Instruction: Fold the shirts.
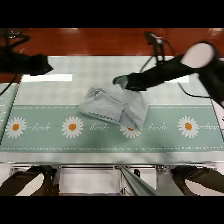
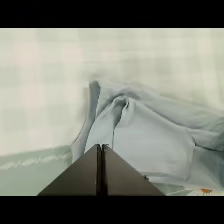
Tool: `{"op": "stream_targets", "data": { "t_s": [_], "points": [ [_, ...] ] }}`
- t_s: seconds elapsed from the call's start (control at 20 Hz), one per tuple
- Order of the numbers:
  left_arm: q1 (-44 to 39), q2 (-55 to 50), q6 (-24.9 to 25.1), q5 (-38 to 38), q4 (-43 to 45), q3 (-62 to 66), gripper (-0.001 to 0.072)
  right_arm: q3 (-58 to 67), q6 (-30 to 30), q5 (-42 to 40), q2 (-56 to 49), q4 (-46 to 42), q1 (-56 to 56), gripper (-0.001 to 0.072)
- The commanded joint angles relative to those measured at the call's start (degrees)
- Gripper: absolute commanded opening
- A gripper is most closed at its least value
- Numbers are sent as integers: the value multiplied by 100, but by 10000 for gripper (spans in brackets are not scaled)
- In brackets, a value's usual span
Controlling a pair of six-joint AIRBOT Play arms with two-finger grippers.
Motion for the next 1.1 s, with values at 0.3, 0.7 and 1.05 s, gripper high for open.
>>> {"op": "stream_targets", "data": {
  "t_s": [0.3,0.7,1.05],
  "points": [
    [219,3042,-634,750,-437,-4245,25,2942,278,-229,-3585,1010,1141,441],
    [221,2743,-636,1075,-470,-4350,25,3010,-278,2820,-2339,164,-1268,627],
    [219,2741,-636,1113,-472,-4356,25,-2323,841,-444,1222,-1370,-2833,627]
  ]
}}
